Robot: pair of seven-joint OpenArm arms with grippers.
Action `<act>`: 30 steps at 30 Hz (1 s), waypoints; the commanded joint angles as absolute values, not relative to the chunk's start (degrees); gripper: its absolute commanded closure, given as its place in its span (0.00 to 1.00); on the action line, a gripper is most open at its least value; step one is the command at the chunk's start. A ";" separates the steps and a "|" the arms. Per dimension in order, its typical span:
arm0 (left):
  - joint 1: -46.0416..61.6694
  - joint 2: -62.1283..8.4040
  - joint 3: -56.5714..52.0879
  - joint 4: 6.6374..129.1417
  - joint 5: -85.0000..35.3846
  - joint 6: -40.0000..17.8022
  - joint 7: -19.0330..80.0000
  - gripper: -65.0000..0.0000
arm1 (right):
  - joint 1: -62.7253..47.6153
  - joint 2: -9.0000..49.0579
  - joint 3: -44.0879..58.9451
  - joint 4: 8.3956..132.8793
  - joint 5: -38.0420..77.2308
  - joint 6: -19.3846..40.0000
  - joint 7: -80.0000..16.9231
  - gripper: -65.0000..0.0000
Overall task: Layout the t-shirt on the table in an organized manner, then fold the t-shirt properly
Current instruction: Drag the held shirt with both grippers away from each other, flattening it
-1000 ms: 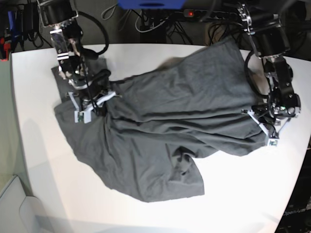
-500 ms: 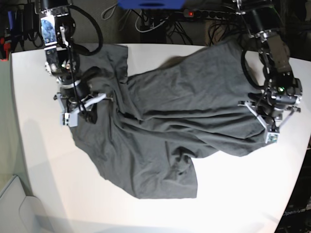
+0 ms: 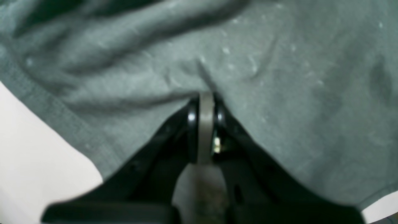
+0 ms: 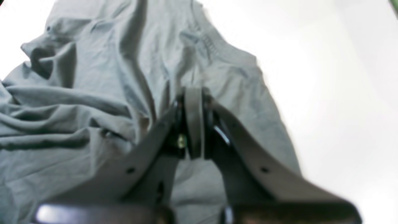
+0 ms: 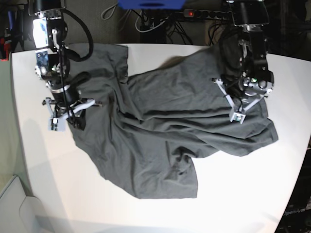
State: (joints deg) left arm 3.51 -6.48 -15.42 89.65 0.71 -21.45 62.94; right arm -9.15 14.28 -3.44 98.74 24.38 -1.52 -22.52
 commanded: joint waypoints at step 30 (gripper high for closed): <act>-1.01 -16.92 -28.00 85.14 7.69 -21.49 55.60 0.99 | -8.48 14.11 -10.42 99.91 24.48 -1.19 -26.15 1.00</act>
State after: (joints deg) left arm -0.10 -16.14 -27.73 84.31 7.55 -21.80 56.03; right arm -9.72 13.76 -11.00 98.72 24.40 -1.37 -28.05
